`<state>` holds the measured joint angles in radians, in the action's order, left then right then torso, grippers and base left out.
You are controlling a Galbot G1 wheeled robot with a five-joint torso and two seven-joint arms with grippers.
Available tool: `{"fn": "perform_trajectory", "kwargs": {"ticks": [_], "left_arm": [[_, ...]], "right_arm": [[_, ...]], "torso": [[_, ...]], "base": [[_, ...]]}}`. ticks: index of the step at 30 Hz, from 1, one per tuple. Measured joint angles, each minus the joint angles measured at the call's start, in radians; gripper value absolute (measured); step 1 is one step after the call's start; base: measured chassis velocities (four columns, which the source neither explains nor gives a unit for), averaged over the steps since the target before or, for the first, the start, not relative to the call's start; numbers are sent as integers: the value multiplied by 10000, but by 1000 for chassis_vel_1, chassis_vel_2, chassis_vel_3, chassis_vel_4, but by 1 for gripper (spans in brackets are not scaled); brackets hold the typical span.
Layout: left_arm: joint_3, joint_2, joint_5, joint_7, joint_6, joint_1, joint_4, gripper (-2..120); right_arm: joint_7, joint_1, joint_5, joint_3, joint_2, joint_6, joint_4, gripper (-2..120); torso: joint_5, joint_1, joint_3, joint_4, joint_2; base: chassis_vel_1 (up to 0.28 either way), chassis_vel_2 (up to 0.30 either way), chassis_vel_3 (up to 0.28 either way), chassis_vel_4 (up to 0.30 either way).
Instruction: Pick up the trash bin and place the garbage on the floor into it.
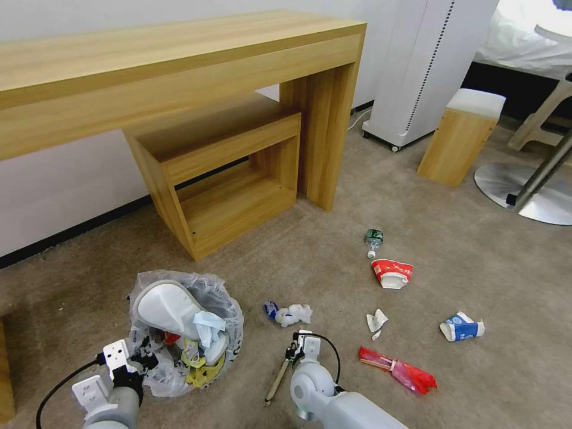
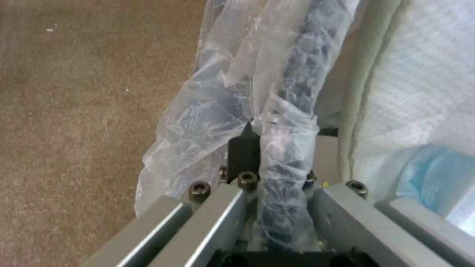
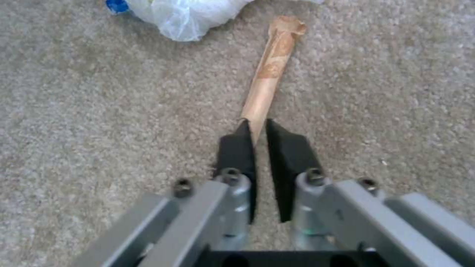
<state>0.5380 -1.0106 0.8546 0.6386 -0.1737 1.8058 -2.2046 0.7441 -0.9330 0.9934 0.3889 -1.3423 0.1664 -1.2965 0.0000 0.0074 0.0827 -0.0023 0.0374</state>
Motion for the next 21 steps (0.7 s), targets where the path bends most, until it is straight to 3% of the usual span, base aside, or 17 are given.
{"fn": "perform_trajectory", "kwargs": {"ticks": [3, 12, 21], "left_arm": [[5, 21, 1, -2, 9, -13, 0, 0], [74, 112, 65, -4, 26, -23, -9, 0], [86, 247, 204, 24, 32, -147, 49, 0]], "right_arm": [[-23, 31, 11, 49, -14, -38, 32, 0], [-87, 99, -41, 154, -32, -145, 108, 0], [-217, 146, -214, 139, -12, -240, 134, 32]], "torso": [[0, 0, 0, 0, 0], [0, 0, 0, 0, 0], [0, 0, 0, 0, 0]], "base": [[0, 0, 0, 0], [0, 0, 0, 0], [0, 0, 0, 0]]}}
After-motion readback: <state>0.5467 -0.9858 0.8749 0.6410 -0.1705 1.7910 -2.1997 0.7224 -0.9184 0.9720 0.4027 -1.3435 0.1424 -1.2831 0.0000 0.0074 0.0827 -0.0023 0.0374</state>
